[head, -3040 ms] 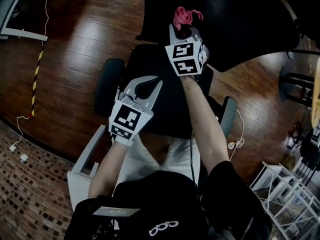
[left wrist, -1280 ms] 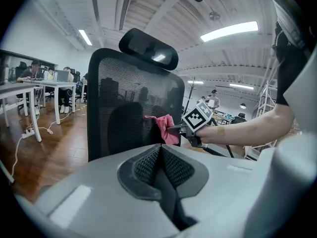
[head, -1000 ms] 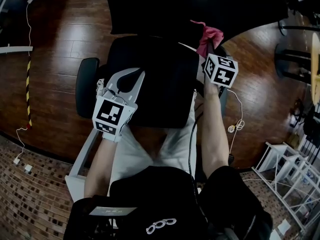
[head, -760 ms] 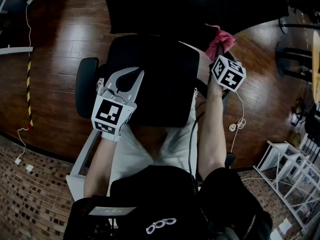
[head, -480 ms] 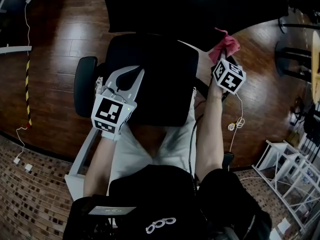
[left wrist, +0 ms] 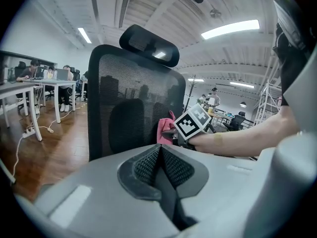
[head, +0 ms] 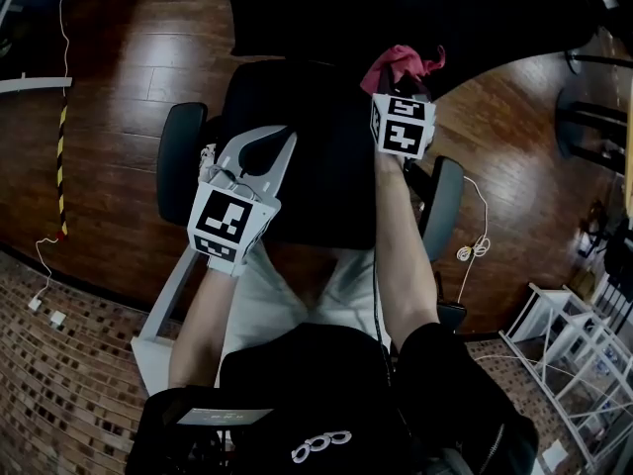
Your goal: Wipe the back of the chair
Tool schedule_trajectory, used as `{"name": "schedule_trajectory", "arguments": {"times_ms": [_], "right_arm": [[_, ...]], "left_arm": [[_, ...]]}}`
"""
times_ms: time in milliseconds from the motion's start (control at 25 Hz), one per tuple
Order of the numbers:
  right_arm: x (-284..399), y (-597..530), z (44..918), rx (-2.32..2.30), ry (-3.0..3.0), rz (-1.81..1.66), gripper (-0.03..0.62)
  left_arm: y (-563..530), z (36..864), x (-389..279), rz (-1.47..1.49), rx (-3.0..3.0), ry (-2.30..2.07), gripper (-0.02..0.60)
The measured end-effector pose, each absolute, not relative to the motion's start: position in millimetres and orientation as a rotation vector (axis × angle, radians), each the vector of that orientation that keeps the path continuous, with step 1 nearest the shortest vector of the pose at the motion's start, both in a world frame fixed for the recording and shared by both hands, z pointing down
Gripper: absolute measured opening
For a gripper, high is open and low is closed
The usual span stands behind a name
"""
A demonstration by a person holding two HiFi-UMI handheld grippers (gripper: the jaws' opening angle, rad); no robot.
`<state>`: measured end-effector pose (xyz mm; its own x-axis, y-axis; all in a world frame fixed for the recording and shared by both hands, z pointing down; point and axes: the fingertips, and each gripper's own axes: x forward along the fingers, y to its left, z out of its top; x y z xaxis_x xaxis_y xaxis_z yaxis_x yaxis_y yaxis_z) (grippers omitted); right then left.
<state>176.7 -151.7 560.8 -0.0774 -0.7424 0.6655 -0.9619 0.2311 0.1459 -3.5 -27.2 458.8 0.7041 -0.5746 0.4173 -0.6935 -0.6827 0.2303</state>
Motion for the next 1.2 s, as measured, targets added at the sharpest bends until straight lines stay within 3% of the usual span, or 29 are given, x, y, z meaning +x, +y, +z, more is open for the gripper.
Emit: {"name": "schedule_trajectory", "arguments": {"times_ms": [640, 1000, 1200], "right_arm": [[-43, -190, 564, 1.107, -2.213, 0.229, 0.041], [-115, -171, 577, 0.808, -2.384, 0.176, 0.041], [-86, -176, 595, 0.897, -2.331, 0.248, 0.041]], "left_arm": [[-27, 469, -52, 0.448, 2.457, -1.076, -0.008], [-30, 476, -58, 0.45, 2.441, -1.081, -0.008], [-27, 478, -57, 0.462, 2.443, -1.071, -0.008]]}}
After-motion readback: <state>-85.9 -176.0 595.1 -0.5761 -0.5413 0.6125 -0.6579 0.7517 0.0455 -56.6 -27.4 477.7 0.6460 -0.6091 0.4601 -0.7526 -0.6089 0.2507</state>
